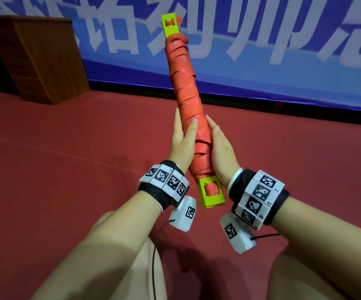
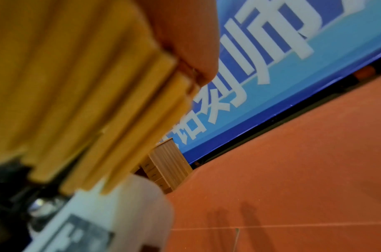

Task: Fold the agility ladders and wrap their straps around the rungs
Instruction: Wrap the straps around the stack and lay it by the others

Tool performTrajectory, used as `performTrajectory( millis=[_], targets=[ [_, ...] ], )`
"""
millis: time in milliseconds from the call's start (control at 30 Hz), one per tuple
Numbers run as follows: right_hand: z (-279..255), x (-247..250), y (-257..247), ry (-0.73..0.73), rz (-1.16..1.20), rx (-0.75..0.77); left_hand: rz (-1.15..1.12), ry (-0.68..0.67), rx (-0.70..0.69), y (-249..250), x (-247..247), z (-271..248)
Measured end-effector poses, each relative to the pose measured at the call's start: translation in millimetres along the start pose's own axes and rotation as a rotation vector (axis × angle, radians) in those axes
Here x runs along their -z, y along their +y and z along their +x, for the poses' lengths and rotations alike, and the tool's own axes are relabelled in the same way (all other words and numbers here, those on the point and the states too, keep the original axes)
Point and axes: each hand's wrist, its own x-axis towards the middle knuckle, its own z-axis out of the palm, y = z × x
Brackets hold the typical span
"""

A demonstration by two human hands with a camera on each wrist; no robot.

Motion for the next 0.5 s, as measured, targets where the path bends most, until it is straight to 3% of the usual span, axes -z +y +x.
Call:
performTrajectory(
  millis=[67,167,300,500],
  targets=[
    [8,6,5,0.103,0.009,-0.082,0.016,-0.005,0.032,-6,-7,3],
    [16,21,6,0.241,-0.092,-0.09,0.011,-0.015,0.085,-14,-21,8],
    [37,53,-2,0.237,-0.194,-0.086,0.059,-0.061,0.085,-22,-45,12],
    [95,162,-17,0.39,-0.221,-0.311,0.245,-0.268,0.086,-49,-80,20]
  ],
)
